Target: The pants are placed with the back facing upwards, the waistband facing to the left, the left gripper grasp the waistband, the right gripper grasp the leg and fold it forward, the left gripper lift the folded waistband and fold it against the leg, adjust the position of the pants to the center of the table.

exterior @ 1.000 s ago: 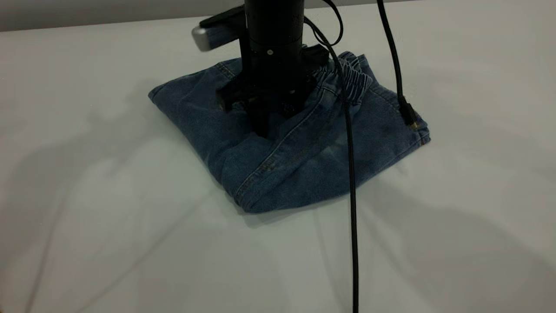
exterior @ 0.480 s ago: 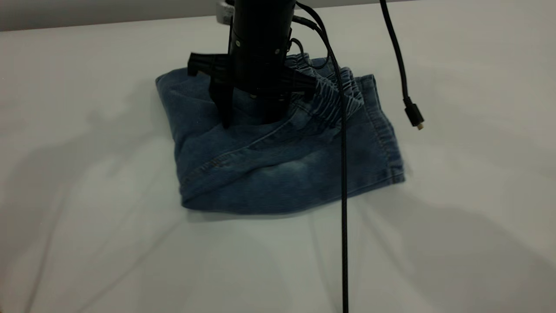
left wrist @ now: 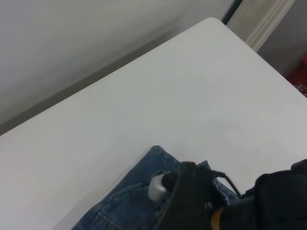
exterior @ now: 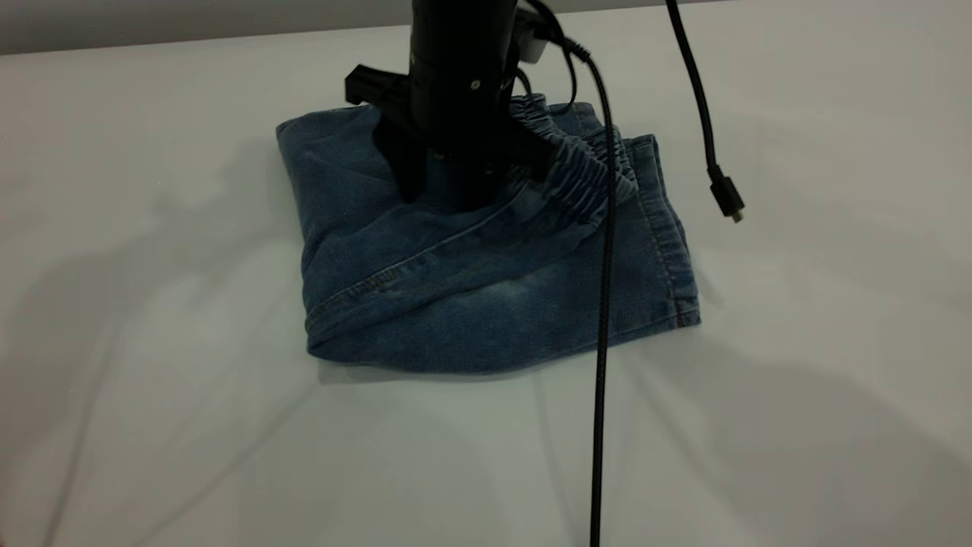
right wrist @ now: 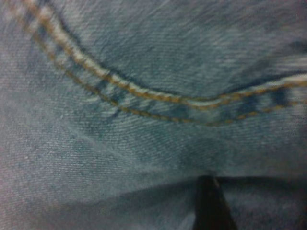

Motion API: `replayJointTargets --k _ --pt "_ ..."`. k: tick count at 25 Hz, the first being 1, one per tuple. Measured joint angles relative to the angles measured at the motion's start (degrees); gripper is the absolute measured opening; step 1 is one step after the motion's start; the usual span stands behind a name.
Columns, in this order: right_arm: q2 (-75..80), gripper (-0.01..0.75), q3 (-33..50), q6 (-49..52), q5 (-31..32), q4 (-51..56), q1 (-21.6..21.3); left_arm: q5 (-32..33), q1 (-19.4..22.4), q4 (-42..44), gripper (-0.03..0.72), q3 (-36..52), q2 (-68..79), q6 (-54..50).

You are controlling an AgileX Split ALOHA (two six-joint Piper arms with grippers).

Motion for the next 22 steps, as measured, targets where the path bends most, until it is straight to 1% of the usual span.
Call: replayJointTargets --k 3,6,9,11,14,16,18,22 --pt "-2.11 0.359 -1.72 -0.6 3.23 -5.34 -0.07 0.0 0.0 0.0 0.548 0.0 0.0 0.0" --pt "-5.19 0.359 -4.99 -5.13 5.21 -11.07 -0.11 0.35 0.0 -0.33 0.548 0.0 0.0 0.0" --pt "-8.46 0.359 -8.91 -14.26 8.66 -14.53 -0.11 2.1 0.0 -0.83 0.539 0.0 -0.74 -0.05" --pt "-11.05 0.356 -11.47 -21.83 11.14 -14.7 -0.11 2.48 0.0 -0.48 0.532 0.0 -2.25 -0.05" --pt "-15.28 0.338 -14.5 -34.93 17.52 -12.06 -0.05 3.11 0.0 2.71 0.527 0.0 -5.35 0.07" --pt "-18.65 0.323 -14.82 -43.76 20.09 -8.27 -0.05 4.47 0.0 5.5 0.527 0.0 -7.7 -0.29" --pt "-21.89 0.308 -13.71 -50.12 20.41 -4.71 0.01 7.09 0.0 8.51 0.527 0.0 -10.57 -1.97" --pt "-29.82 0.286 -12.9 -58.55 20.41 4.37 0.04 14.17 0.0 14.71 0.527 0.0 -15.94 -7.86"
